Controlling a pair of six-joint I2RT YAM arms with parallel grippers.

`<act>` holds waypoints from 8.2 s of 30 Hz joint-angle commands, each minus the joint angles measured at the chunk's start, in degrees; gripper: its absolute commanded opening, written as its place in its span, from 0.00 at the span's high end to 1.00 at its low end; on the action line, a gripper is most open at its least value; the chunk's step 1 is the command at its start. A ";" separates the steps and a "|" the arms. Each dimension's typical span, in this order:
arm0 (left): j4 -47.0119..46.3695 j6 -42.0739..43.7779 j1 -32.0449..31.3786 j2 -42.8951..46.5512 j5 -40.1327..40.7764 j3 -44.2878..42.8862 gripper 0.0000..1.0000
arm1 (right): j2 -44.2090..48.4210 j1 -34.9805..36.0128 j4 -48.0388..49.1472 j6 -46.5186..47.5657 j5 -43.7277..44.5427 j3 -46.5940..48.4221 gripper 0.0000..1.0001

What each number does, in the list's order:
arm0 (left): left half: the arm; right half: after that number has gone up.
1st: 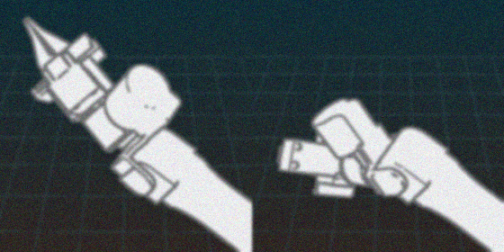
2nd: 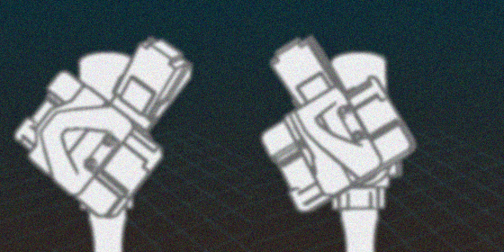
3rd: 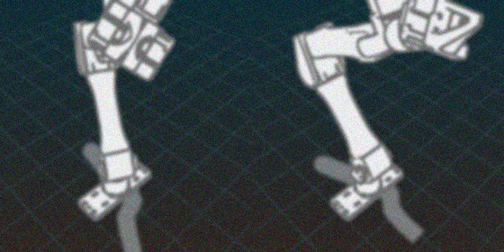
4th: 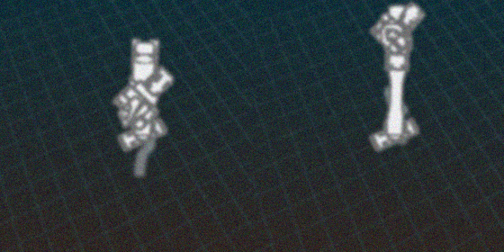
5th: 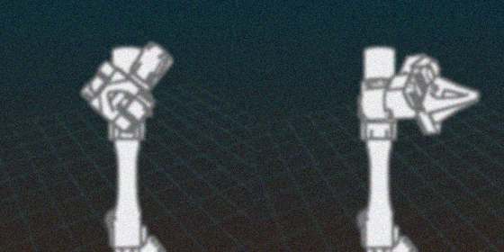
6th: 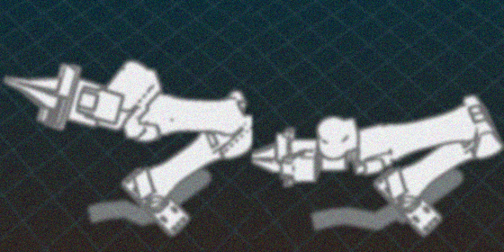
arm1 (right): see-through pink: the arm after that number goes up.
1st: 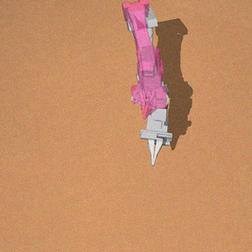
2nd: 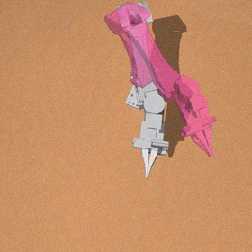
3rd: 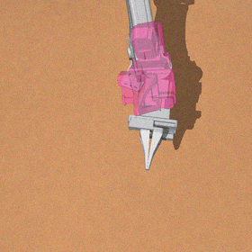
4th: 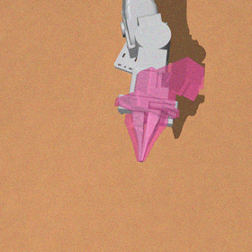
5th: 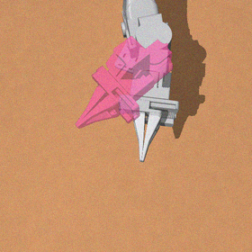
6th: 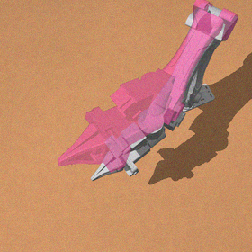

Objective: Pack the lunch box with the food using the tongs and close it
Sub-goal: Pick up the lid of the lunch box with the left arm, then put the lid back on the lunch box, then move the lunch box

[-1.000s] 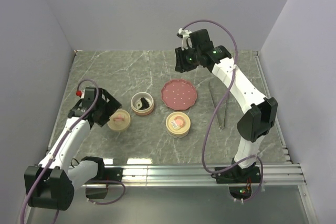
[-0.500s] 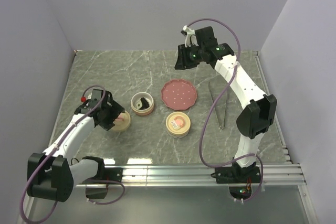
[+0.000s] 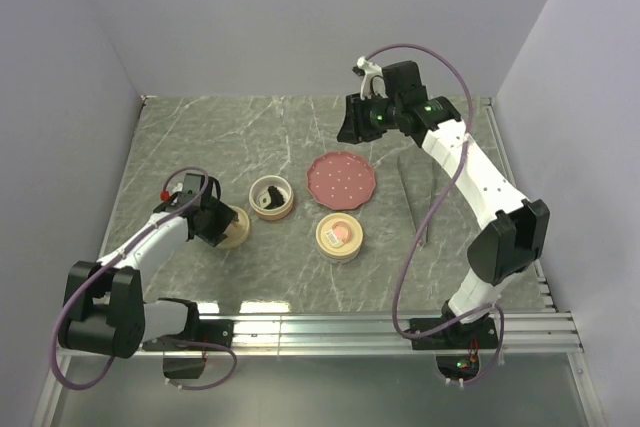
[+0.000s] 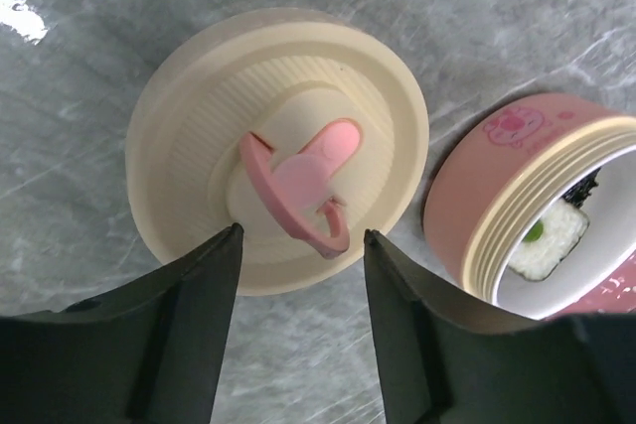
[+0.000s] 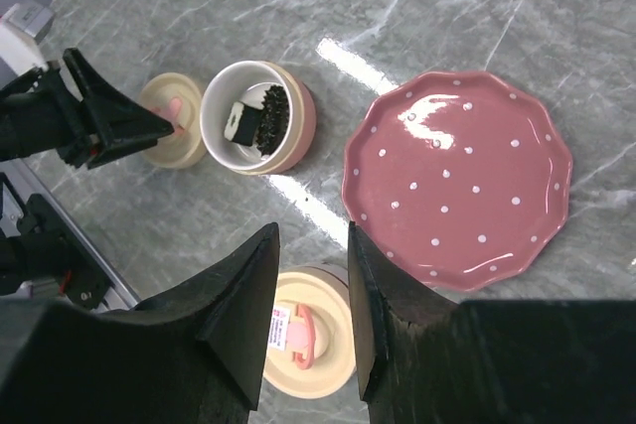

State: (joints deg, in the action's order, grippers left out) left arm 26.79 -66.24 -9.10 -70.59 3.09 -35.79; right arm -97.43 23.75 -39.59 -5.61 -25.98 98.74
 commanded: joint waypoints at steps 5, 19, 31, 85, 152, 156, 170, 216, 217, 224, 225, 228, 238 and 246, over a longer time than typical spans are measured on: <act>-4.99 -2.23 -0.13 -1.57 3.06 -0.86 0.51 | 5.67 0.07 3.21 0.86 0.75 -2.67 0.59; -6.48 1.81 0.23 -4.38 0.78 -2.97 0.87 | 5.49 0.42 2.24 1.83 2.24 -2.94 0.59; 0.45 16.30 1.10 -8.87 3.41 -18.07 1.00 | 2.42 0.51 -0.74 1.92 4.79 0.92 0.59; 4.51 18.51 -12.25 -20.55 -9.86 -30.66 1.00 | 4.79 0.42 2.77 -1.25 9.10 -4.08 0.59; -13.34 12.01 -5.22 -10.54 -19.35 -5.70 1.00 | 1.80 1.74 1.71 -0.46 8.05 -2.76 0.59; -14.83 11.57 -3.56 -11.76 -21.81 -3.76 1.00 | 2.24 1.83 2.06 -0.46 8.14 -3.73 0.59; -15.98 11.31 -2.76 -5.89 -20.86 -1.65 0.76 | 3.65 2.09 2.15 -0.11 8.75 -5.40 0.59; -15.35 19.12 3.12 -15.96 -2.55 -22.99 0.54 | -8.57 11.85 1.18 -2.74 6.99 4.71 0.59; -16.67 20.09 3.30 -17.38 -3.09 -23.97 0.54 | -8.22 11.85 1.79 -2.92 7.25 4.27 0.59; -19.66 21.68 3.04 -30.47 -11.61 -32.40 0.55 | -6.98 11.67 3.21 -3.80 9.98 3.12 0.59; -19.84 21.76 3.04 -32.92 -12.49 -33.72 0.55 | -7.51 11.67 3.12 -3.88 10.24 3.65 0.59; -21.68 22.46 2.95 -35.93 -15.92 -35.05 0.56 | -8.30 11.50 3.12 -4.06 10.60 5.67 0.59; -16.51 26.51 2.69 -39.19 -22.43 -36.81 0.57 | -9.80 10.53 3.56 -5.29 11.12 8.40 0.59; -15.71 26.16 2.42 -31.81 -23.91 -24.07 0.57 | -10.06 9.39 3.65 -5.91 11.39 8.93 0.59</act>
State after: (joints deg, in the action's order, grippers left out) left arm 10.52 -41.04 -6.42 -107.28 -18.33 -63.26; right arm -107.42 33.89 -37.80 -10.98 -15.42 104.97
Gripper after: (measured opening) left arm 0.428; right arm 0.408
